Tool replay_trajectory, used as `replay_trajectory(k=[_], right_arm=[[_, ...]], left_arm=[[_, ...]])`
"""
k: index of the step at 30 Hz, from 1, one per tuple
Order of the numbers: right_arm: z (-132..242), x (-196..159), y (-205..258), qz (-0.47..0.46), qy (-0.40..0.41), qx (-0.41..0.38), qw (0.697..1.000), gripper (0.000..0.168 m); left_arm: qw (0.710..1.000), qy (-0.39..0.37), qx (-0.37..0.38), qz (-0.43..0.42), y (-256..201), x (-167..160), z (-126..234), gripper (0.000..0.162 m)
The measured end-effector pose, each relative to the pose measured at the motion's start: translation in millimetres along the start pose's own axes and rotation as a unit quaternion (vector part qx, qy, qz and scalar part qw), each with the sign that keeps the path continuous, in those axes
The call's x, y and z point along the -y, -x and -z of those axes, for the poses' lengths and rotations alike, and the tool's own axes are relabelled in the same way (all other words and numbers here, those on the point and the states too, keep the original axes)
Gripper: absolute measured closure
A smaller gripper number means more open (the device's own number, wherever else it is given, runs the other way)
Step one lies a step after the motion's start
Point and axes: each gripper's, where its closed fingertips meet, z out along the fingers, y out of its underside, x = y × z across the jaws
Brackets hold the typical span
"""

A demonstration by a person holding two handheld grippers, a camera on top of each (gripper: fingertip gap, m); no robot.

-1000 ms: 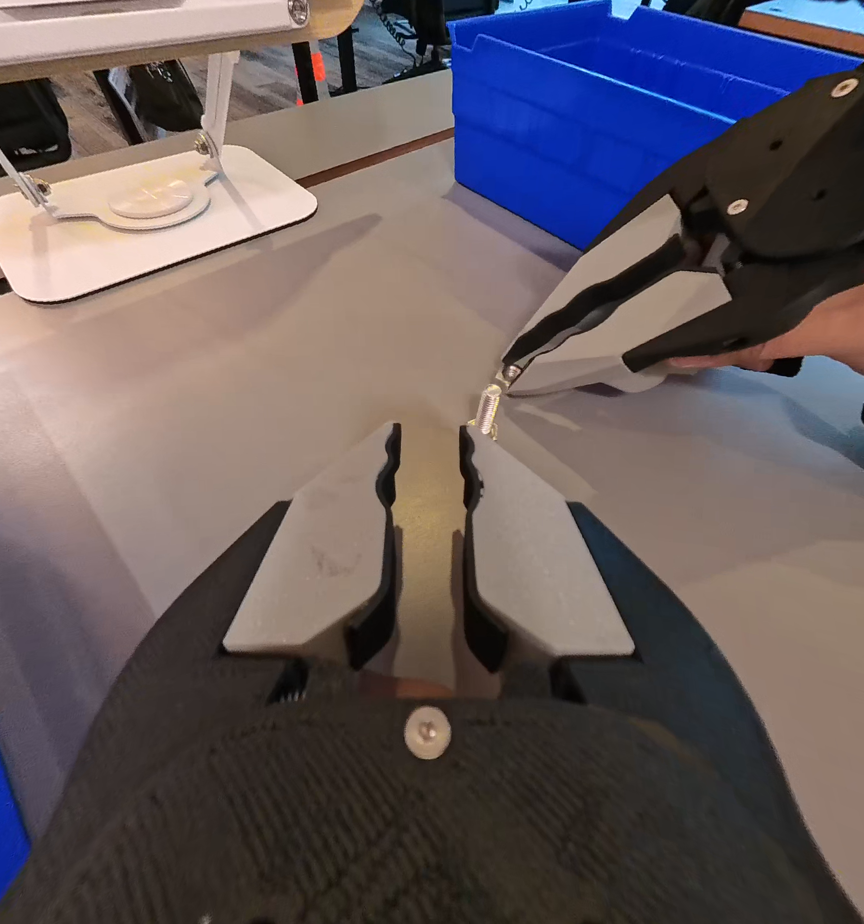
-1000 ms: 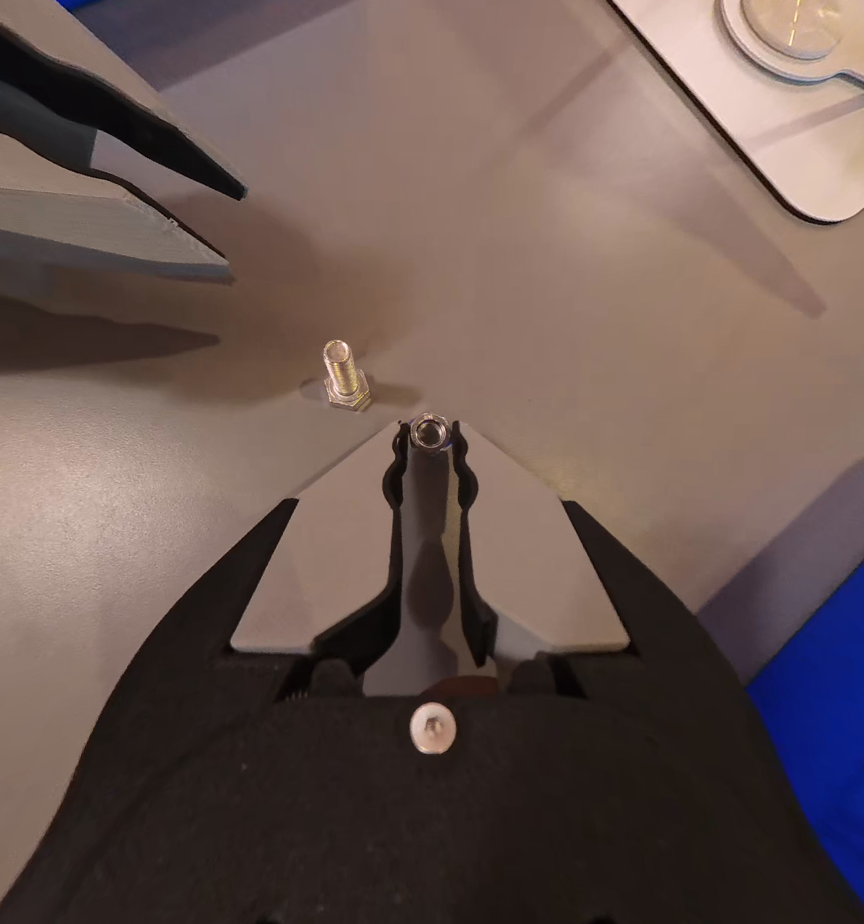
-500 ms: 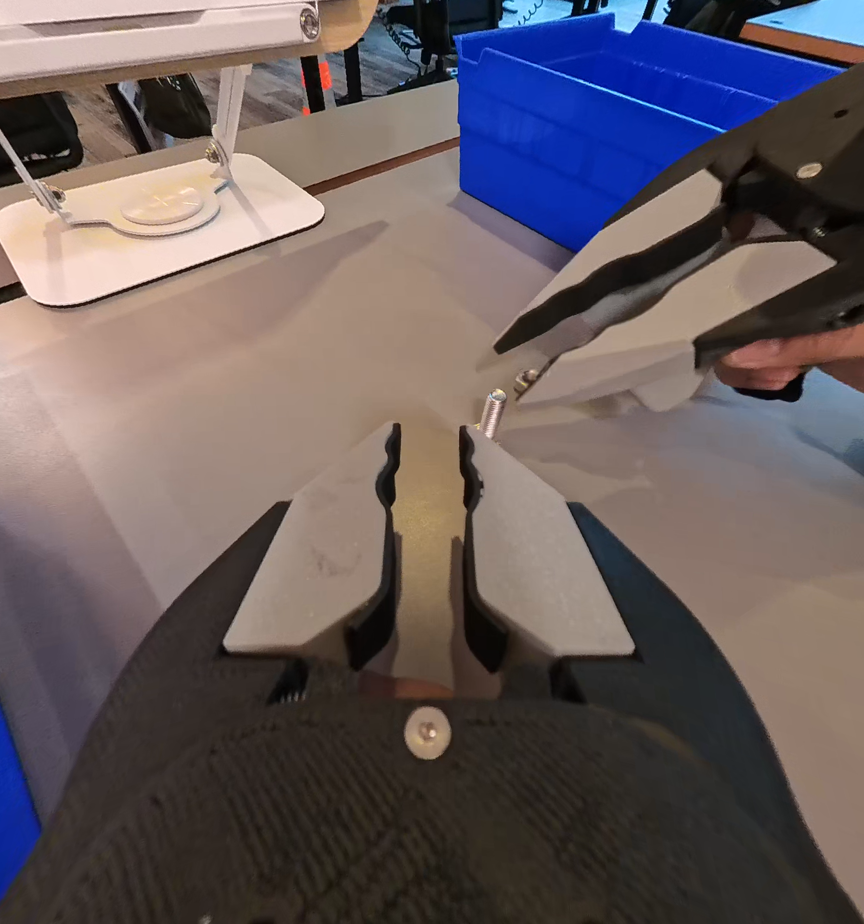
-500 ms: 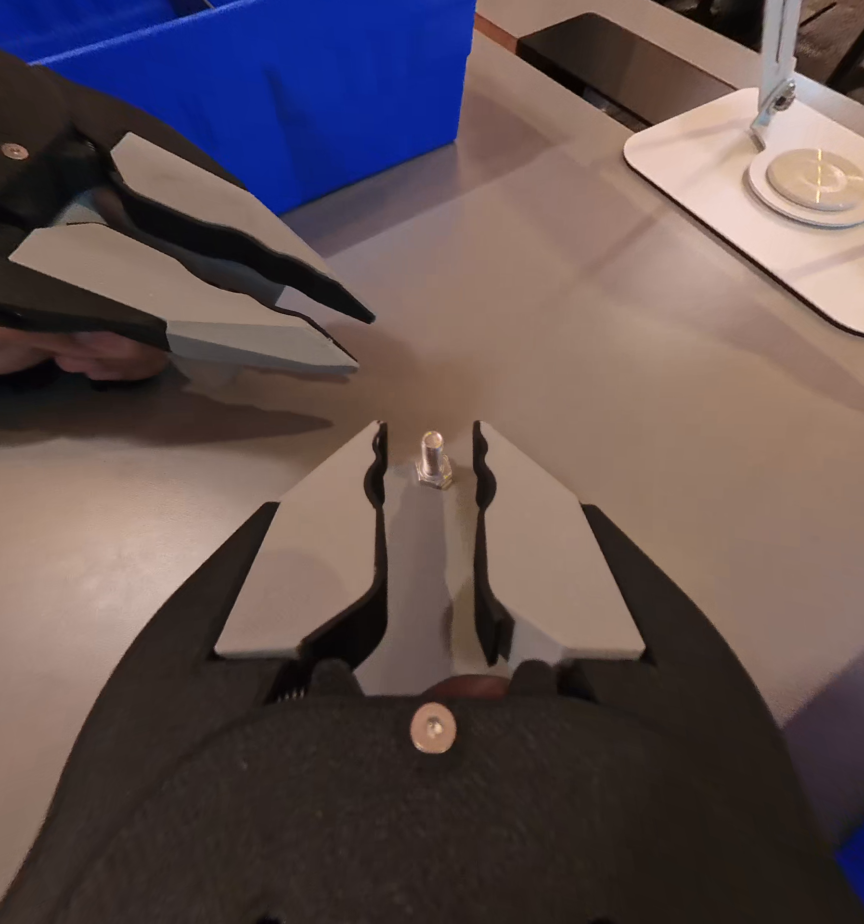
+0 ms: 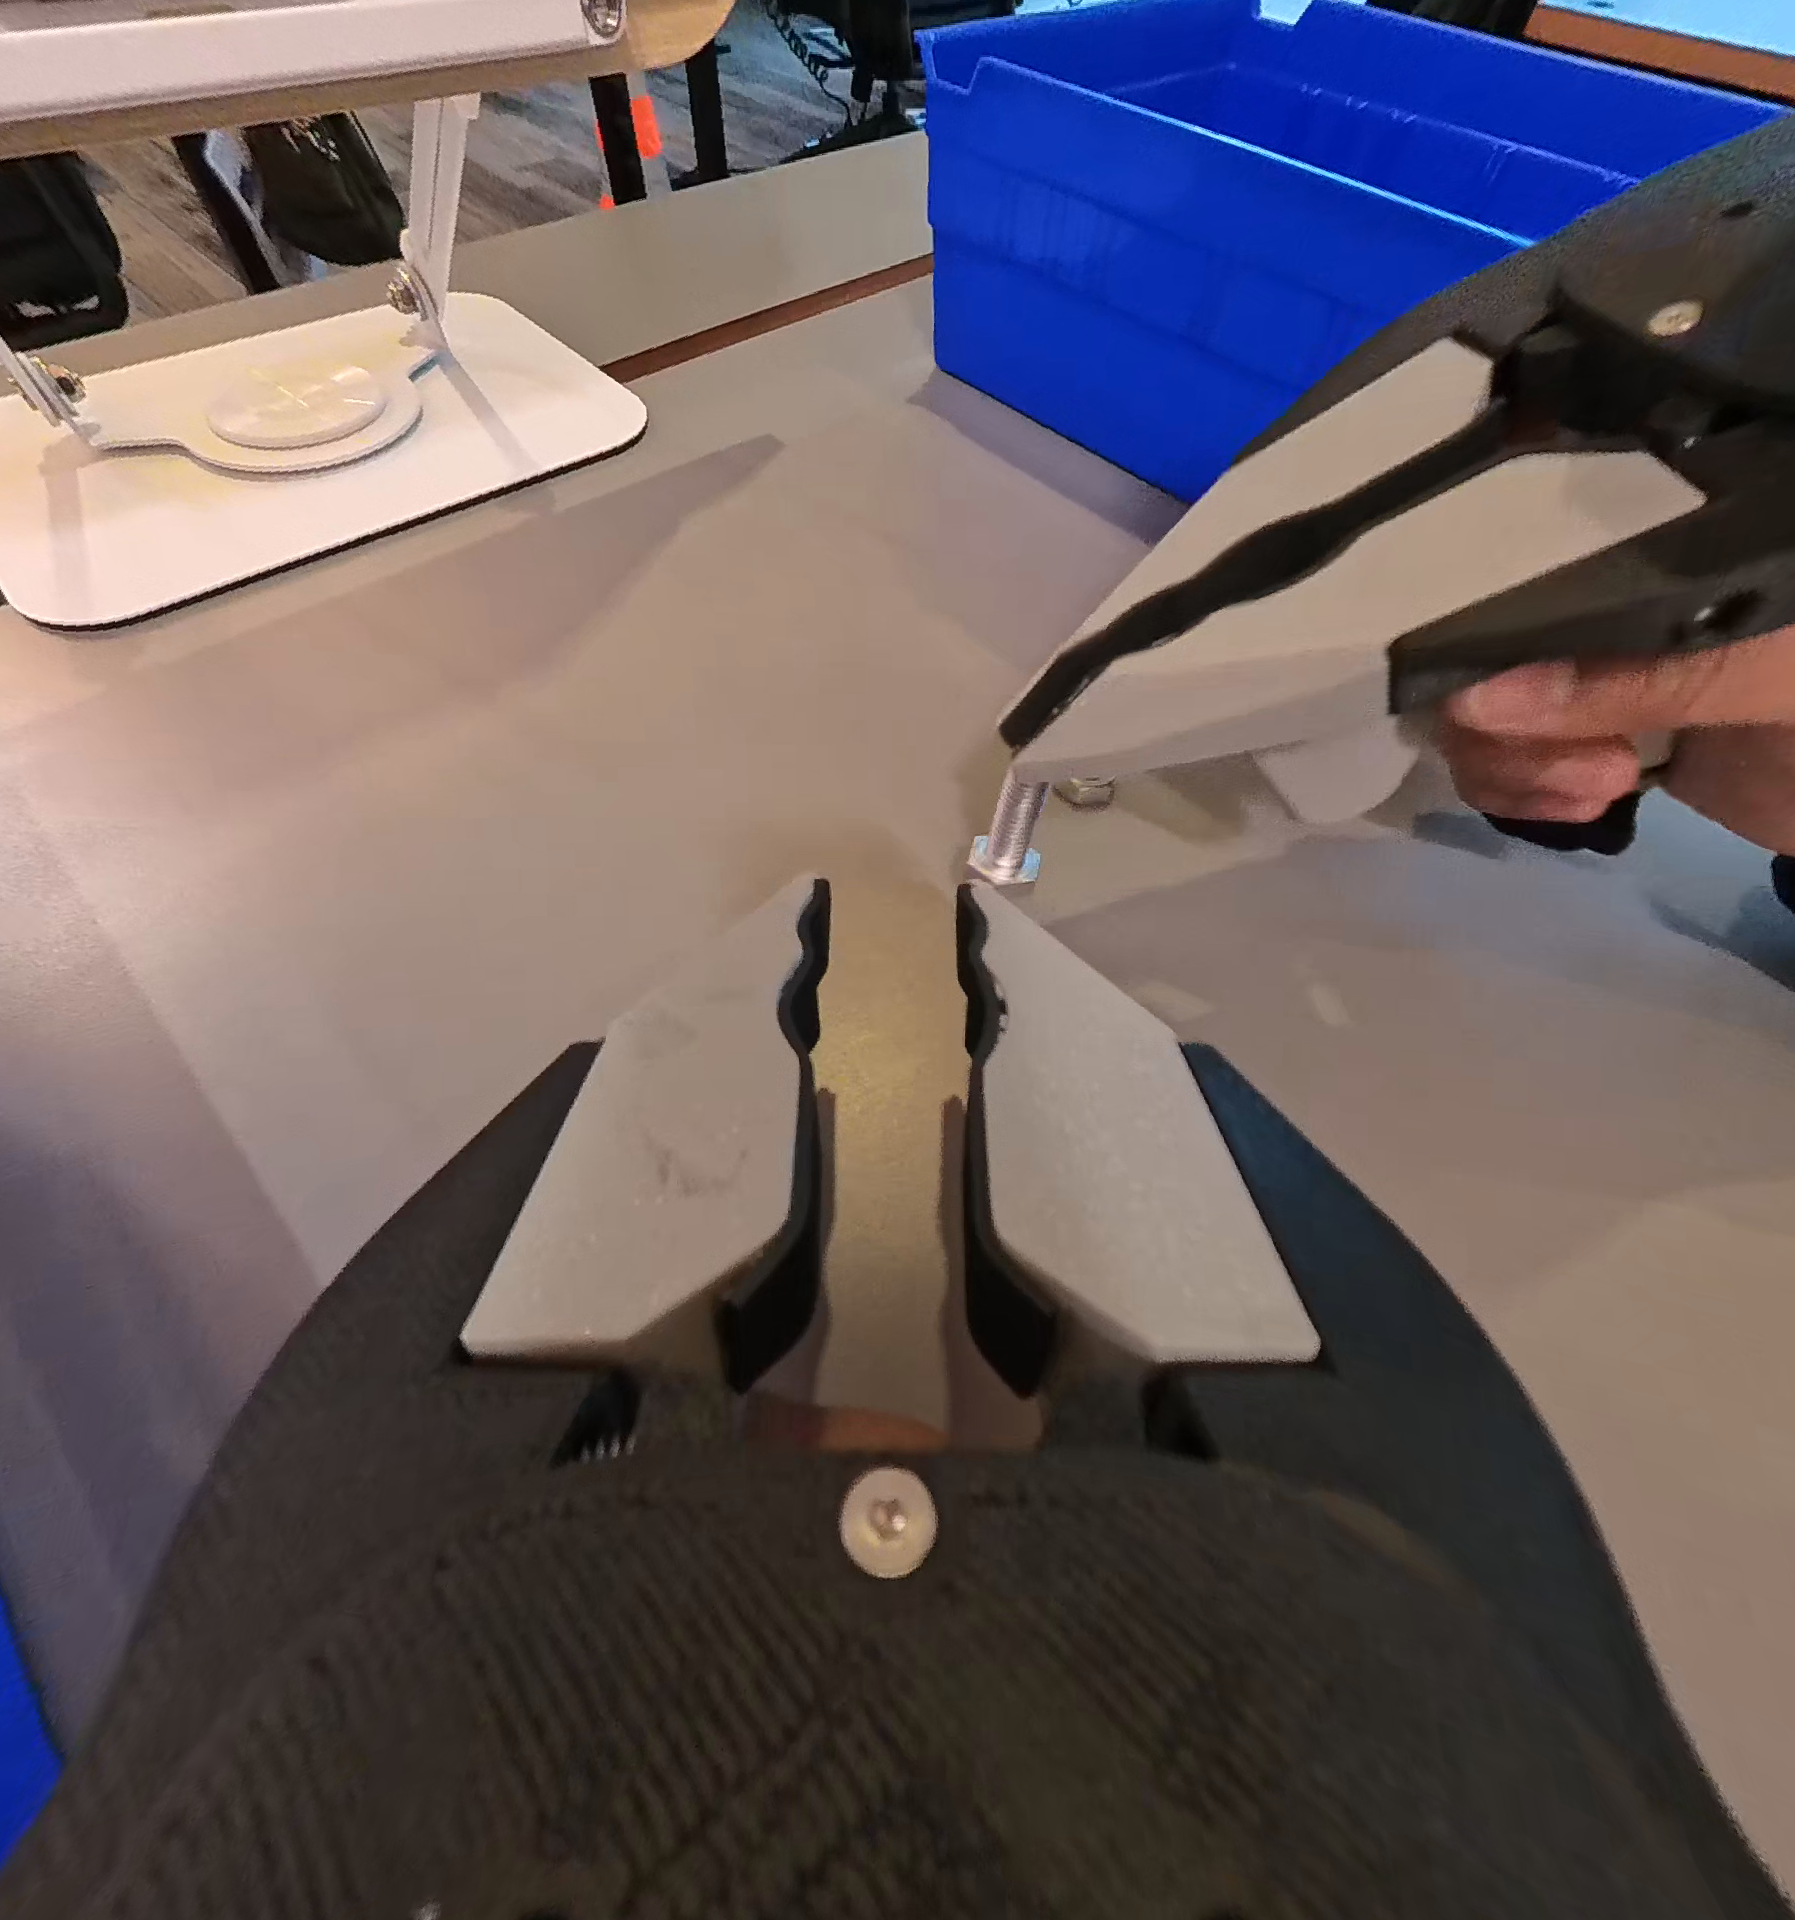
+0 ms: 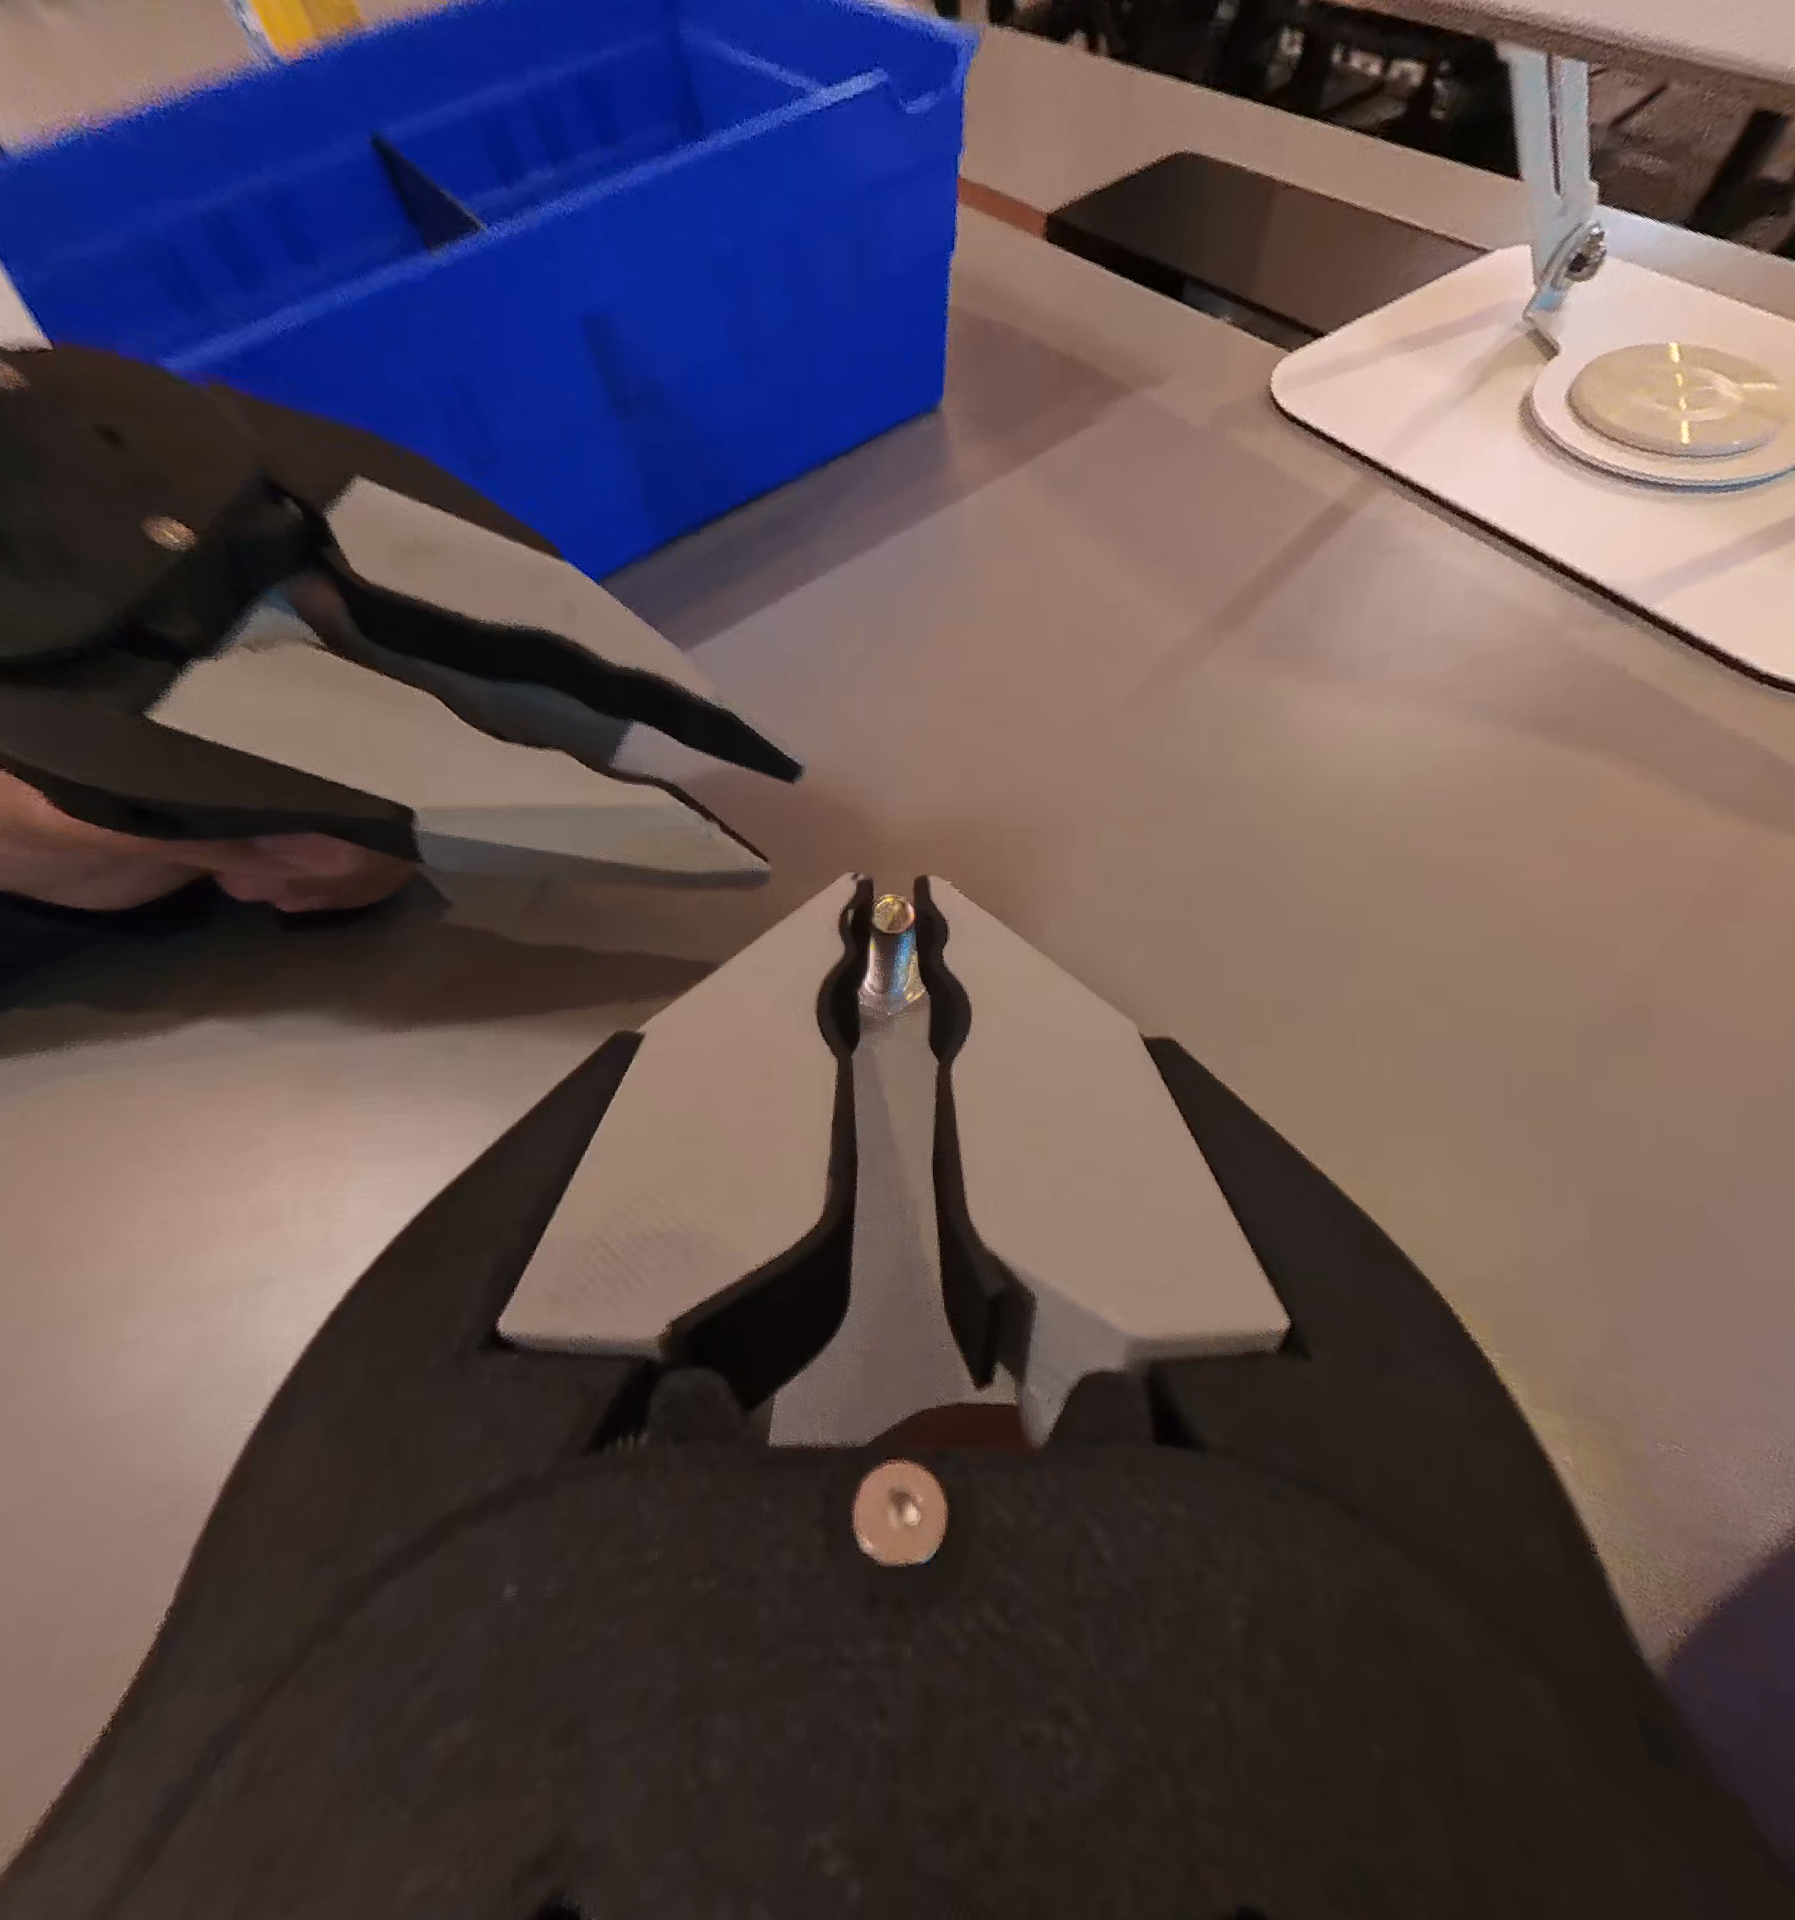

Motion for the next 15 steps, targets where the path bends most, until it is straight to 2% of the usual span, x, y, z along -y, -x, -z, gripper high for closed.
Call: replay_trajectory(k=[9,12,15], right_arm=[[6.2,17.9,22.9,-0.053,-0.051,0.083,0.994,0.164],[7.7,21.7,28.7,-0.053,-0.062,0.096,0.992,0.168],[9.5,23.6,31.3,-0.055,-0.065,0.102,0.991,0.168]], left_arm=[[0.999,-0.008,-0.033,-0.037,-18.7,2.3,-0.5,0.140],[0.997,-0.008,-0.049,-0.051,-26.8,2.1,-0.4,0.138],[0.997,-0.013,-0.048,-0.064,-30.4,3.6,-0.5,0.146]])
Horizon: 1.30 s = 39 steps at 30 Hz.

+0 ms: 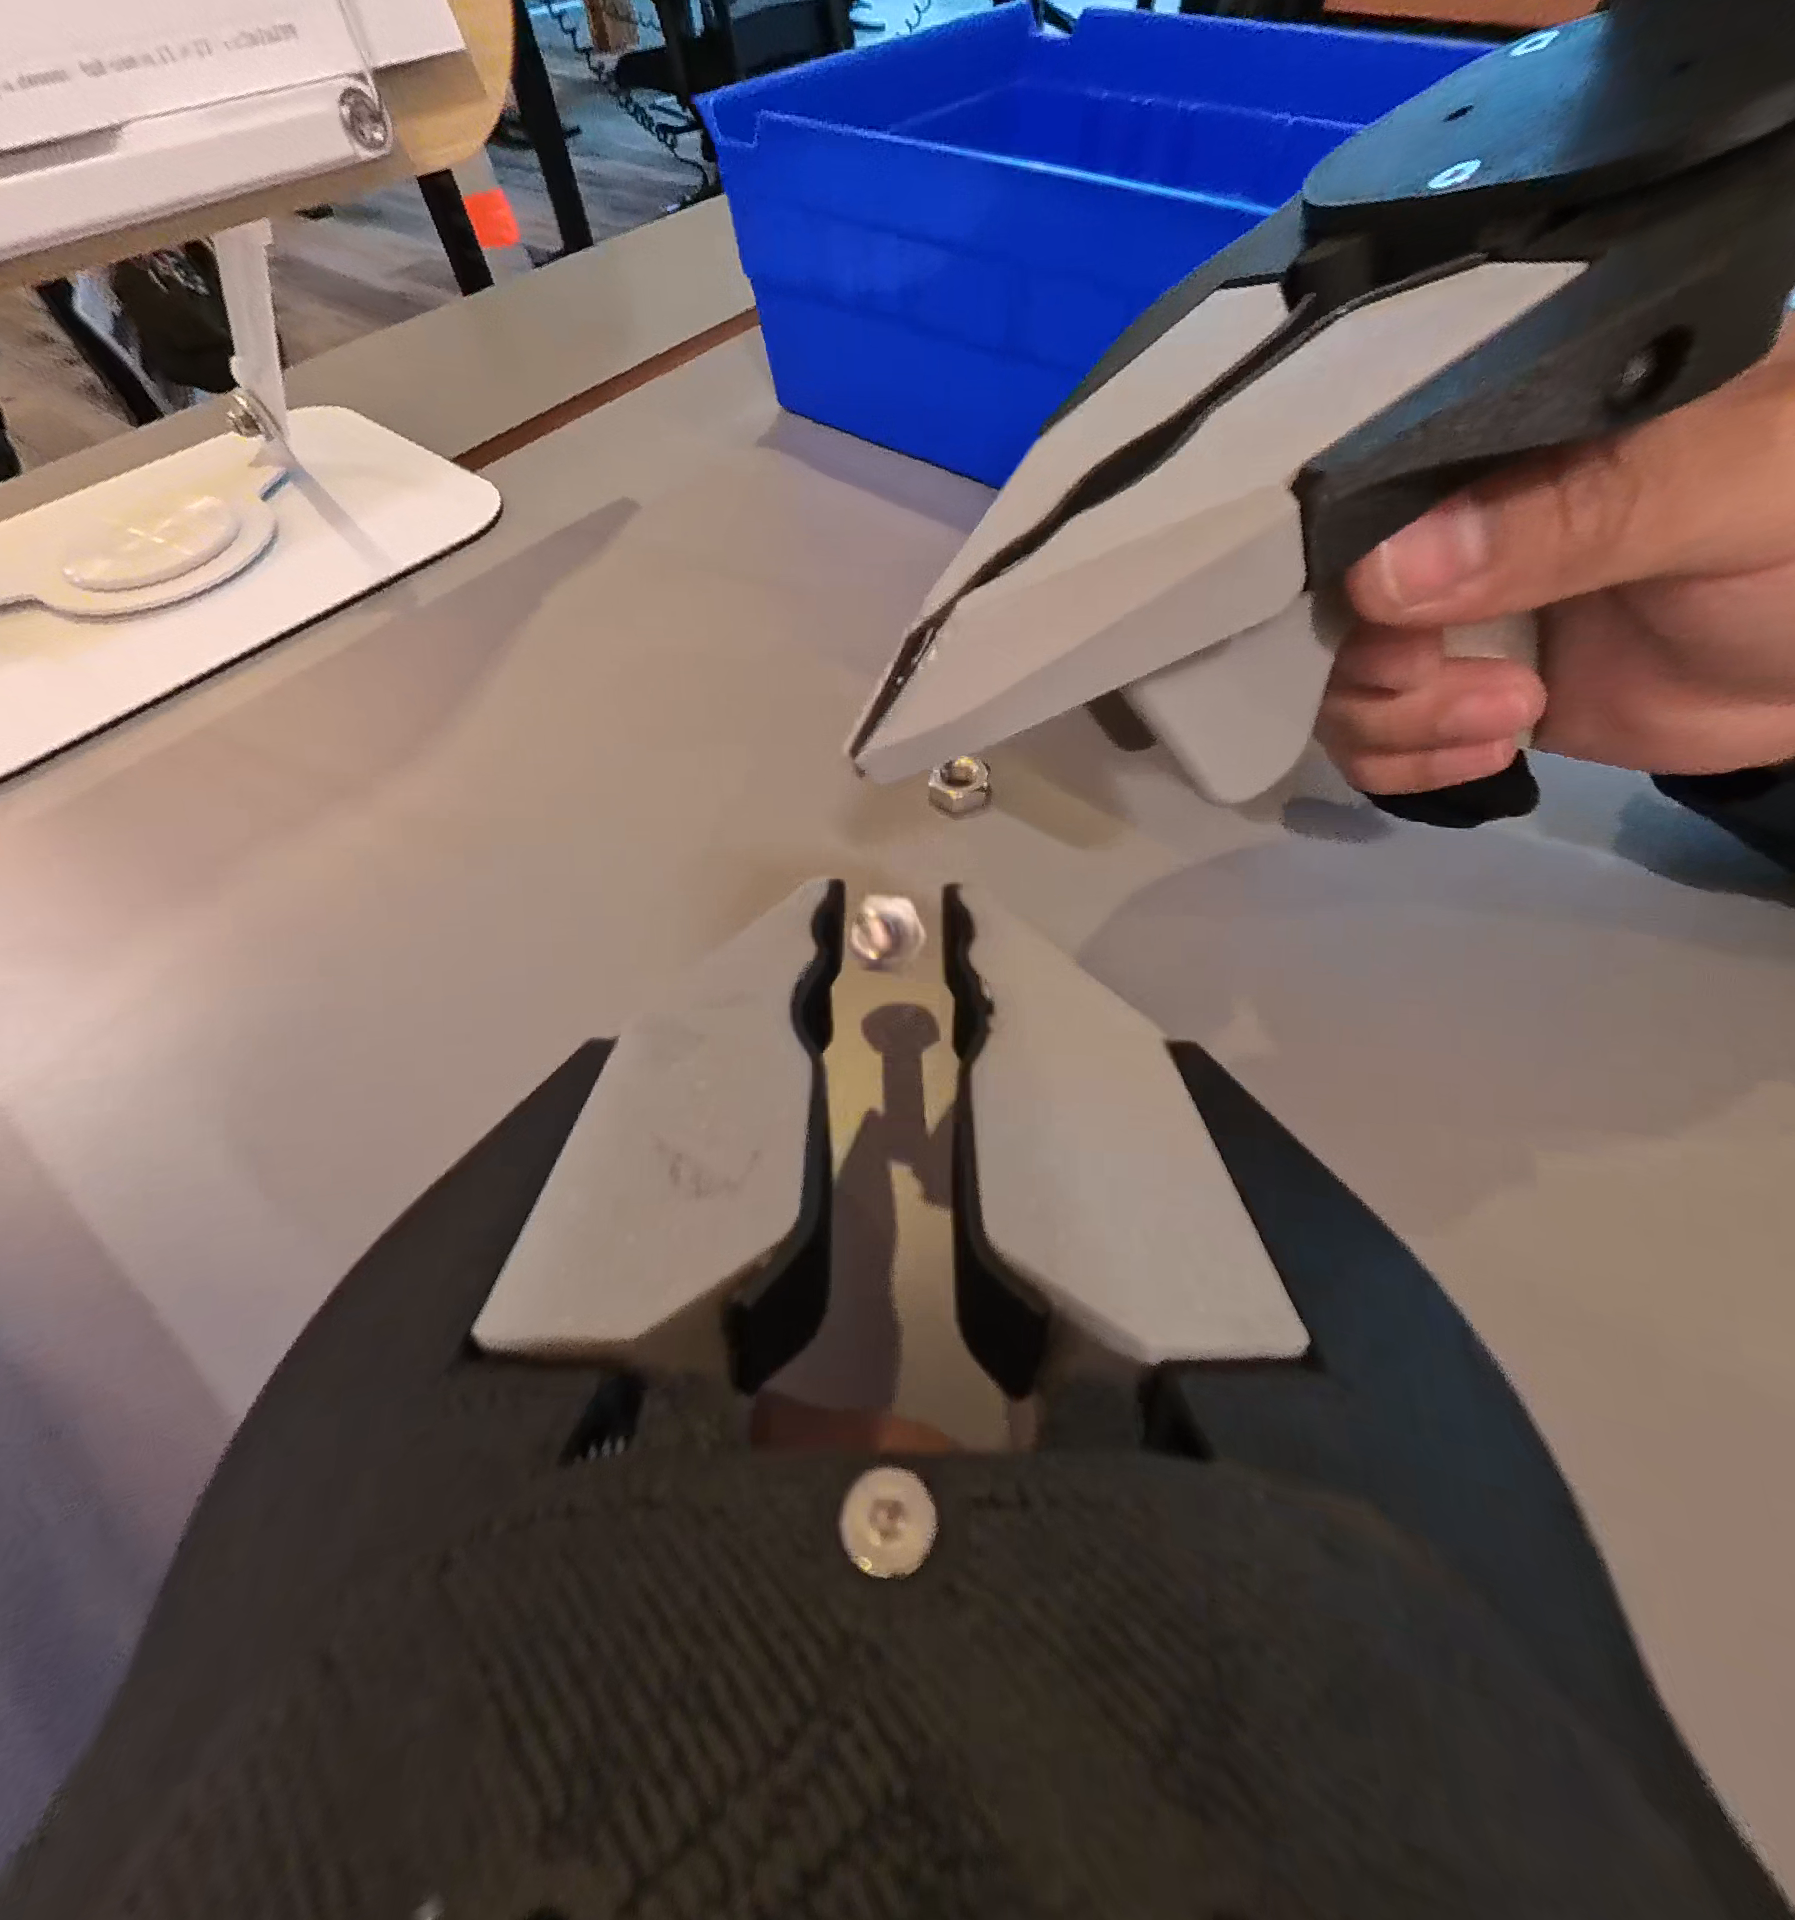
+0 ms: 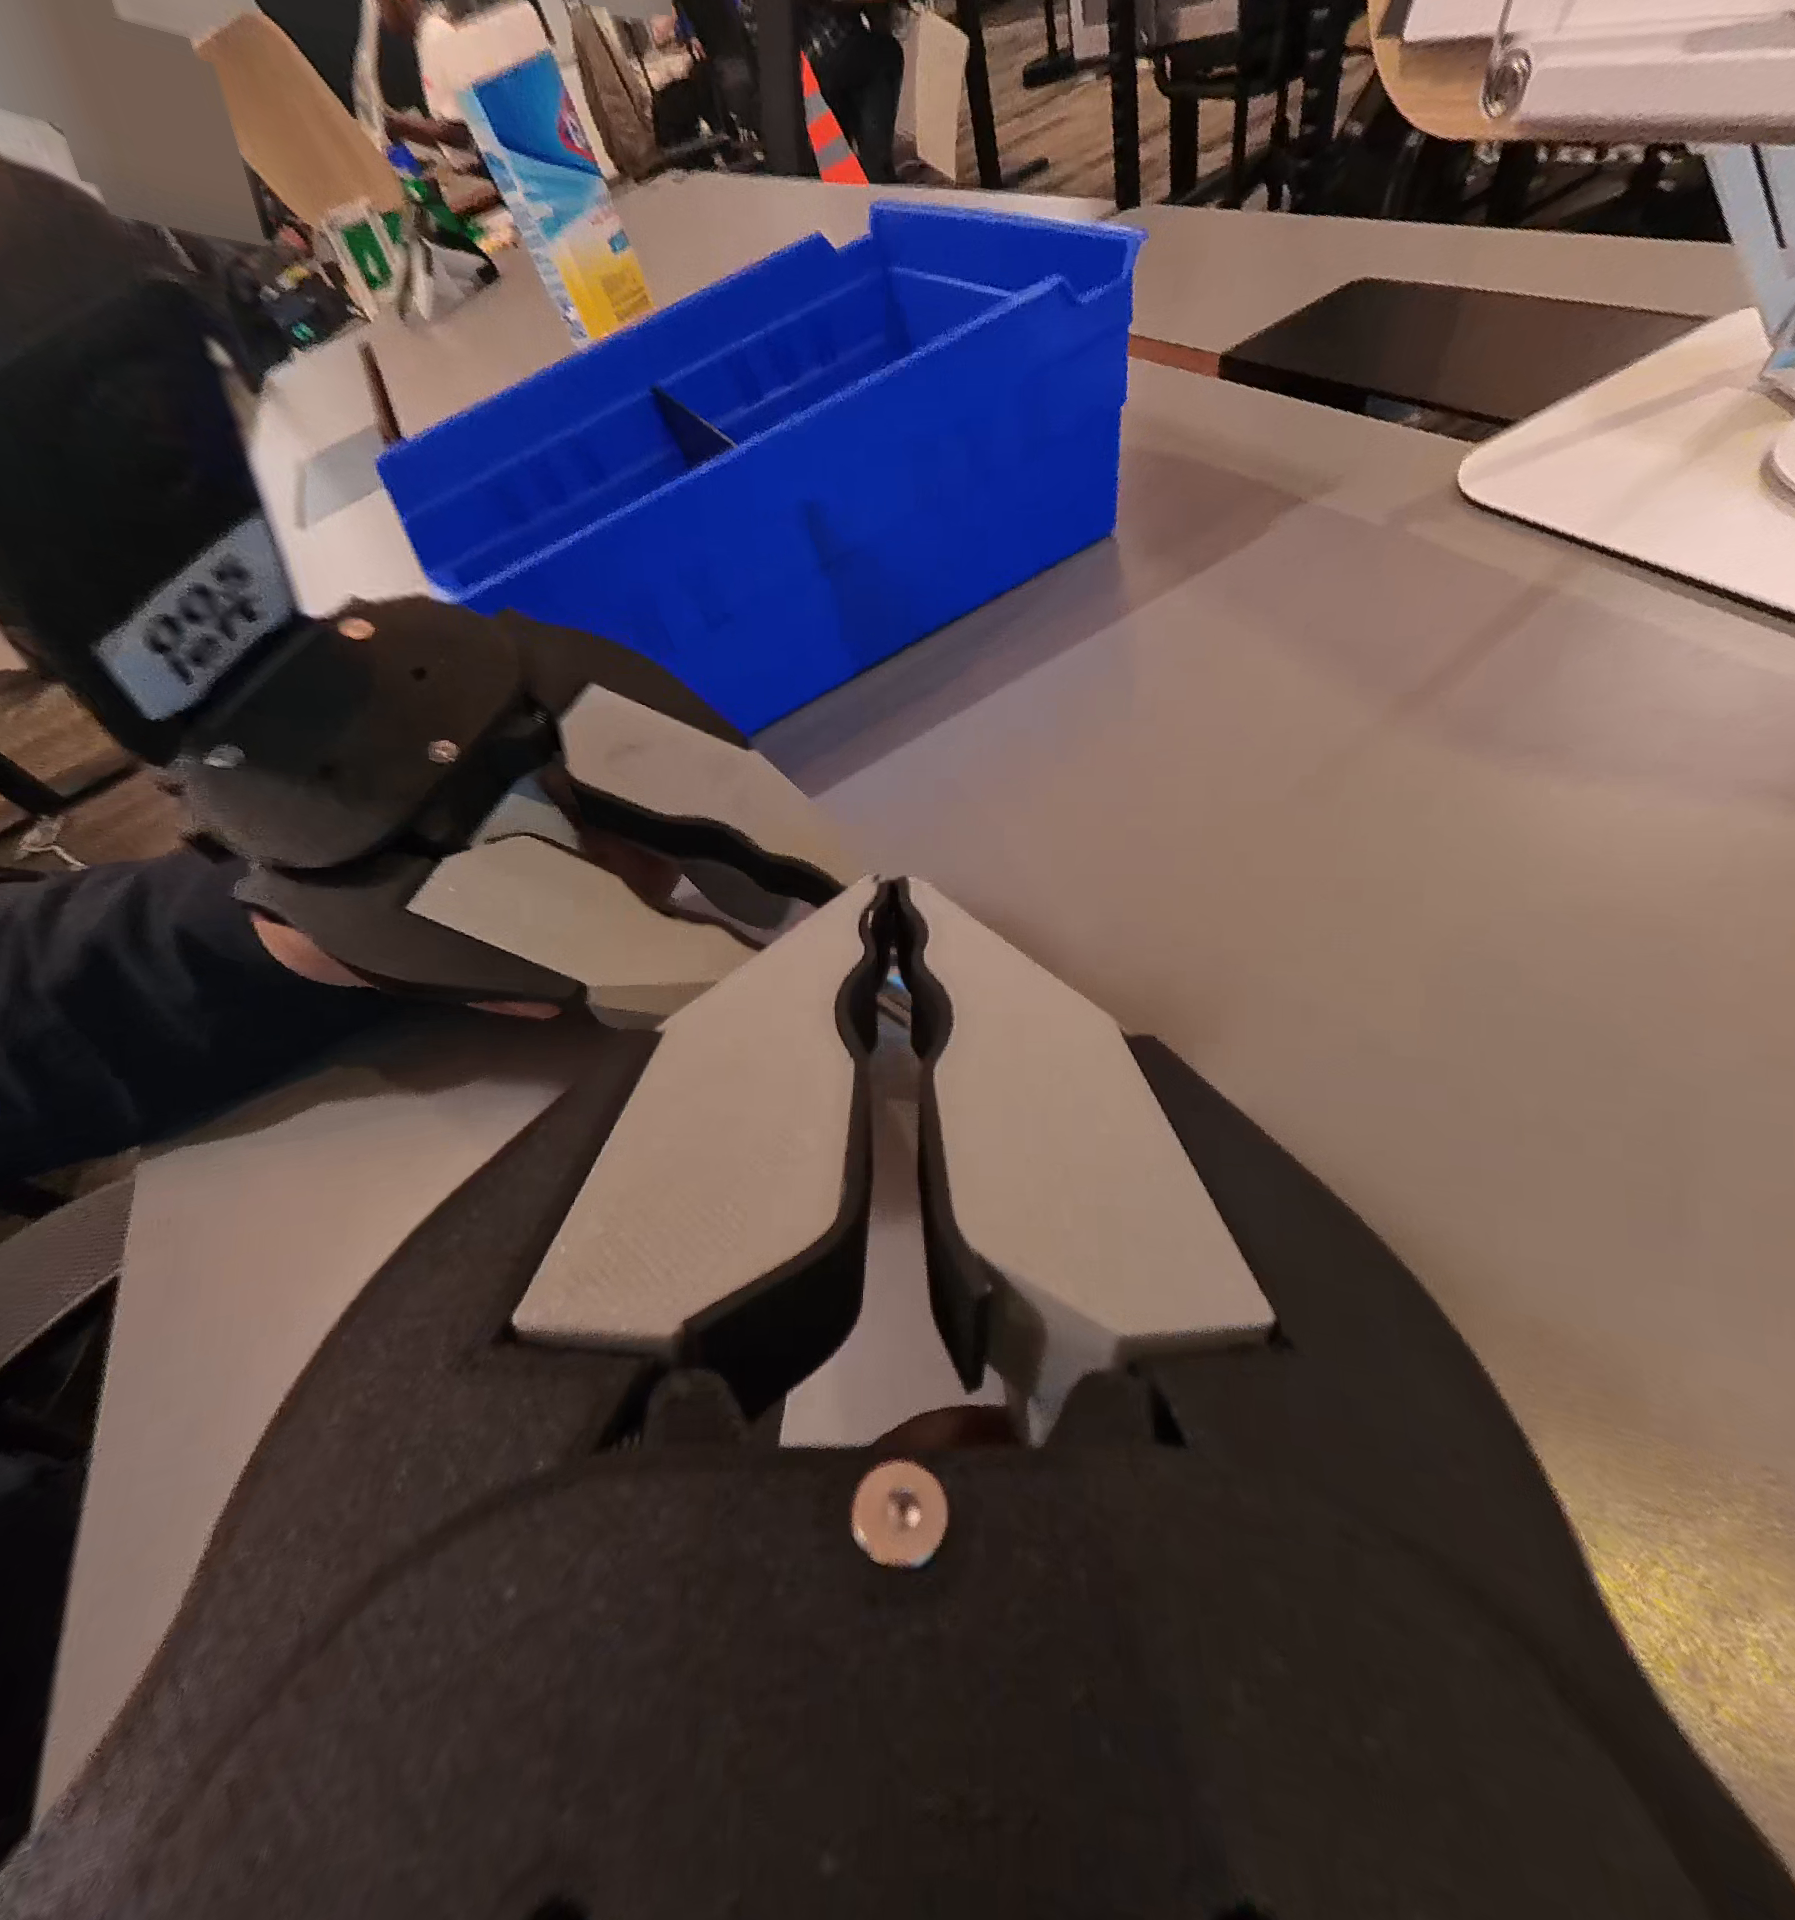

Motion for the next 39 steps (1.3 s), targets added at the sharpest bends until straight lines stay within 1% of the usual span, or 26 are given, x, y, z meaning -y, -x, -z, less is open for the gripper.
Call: replay_trajectory(k=[1,3,5,6,7,8,12,17,19,21,23,25,27,29,31,32,35,39], right_arm=[[-0.7,-4.3,-4.1,0.003,0.013,-0.011,1.000,0.168],[-2.5,-16.2,-17.9,0.024,0.045,-0.050,0.997,0.168],[-5.0,-24.5,-25.4,0.042,0.066,-0.071,0.994,0.168],[-6.2,-26.9,-26.0,0.044,0.072,-0.073,0.994,0.168],[-7.2,-28.4,-25.4,0.047,0.076,-0.072,0.993,0.168],[-7.7,-29.8,-24.1,0.056,0.081,-0.071,0.993,0.168],[-10.2,-32.9,-15.6,0.095,0.097,-0.066,0.989,0.165],[-14.7,-39.0,-11.4,0.112,0.113,-0.066,0.985,0.162],[-15.7,-38.6,-5.4,0.110,0.110,-0.049,0.987,0.161],[-18.1,-38.0,3.0,0.108,0.104,-0.031,0.988,0.157],[-23.7,-40.6,11.7,0.108,0.104,-0.020,0.988,0.153],[-33.3,-48.8,19.2,0.115,0.115,-0.019,0.986,0.148],[-45.3,-58.3,24.7,0.134,0.129,-0.029,0.982,0.144],[-55.6,-64.3,22.7,0.166,0.149,-0.062,0.973,0.143],[-63.2,-63.0,15.5,0.203,0.158,-0.104,0.961,0.152],[-67.3,-63.9,14.4,0.218,0.165,-0.112,0.955,0.157],[-76.0,-68.8,13.8,0.242,0.187,-0.118,0.945,0.161],[-70.4,-71.8,16.6,0.223,0.190,-0.091,0.952,0.162]], left_arm=[[1.000,-0.001,0.004,-0.004,0.4,0.4,0.1,0.147],[1.000,0.020,0.017,-0.002,6.0,-6.1,-1.3,0.148],[0.999,0.033,0.011,0.013,8.3,-10.3,-1.9,0.143],[0.999,0.031,0.011,0.022,10.0,-10.3,-1.1,0.146],[0.999,0.029,0.016,0.030,13.0,-10.3,-0.1,0.154],[0.999,0.030,0.021,0.034,15.9,-10.8,0.9,0.157],[0.997,0.019,0.056,0.042,30.3,-7.3,6.3,0.152],[0.996,0.055,0.040,0.051,30.0,-15.1,11.0,0.150],[0.998,0.025,0.049,0.042,32.0,-2.0,16.5,0.149],[0.997,-0.035,0.062,0.035,34.2,21.2,28.1,0.149],[0.993,-0.081,0.079,0.041,39.8,38.8,41.3,0.149],[0.989,-0.109,0.083,0.055,44.3,47.8,50.0,0.148],[0.987,-0.112,0.092,0.072,51.8,47.2,52.9,0.148],[0.987,-0.108,0.089,0.082,54.9,44.1,51.9,0.148],[0.987,-0.105,0.086,0.090,55.4,42.2,50.3,0.148],[0.987,-0.105,0.085,0.090,54.9,42.2,49.8,0.148],[0.988,-0.102,0.087,0.079,53.6,42.0,48.8,0.148],[0.989,-0.093,0.096,0.067,55.4,38.5,47.5,0.147]])
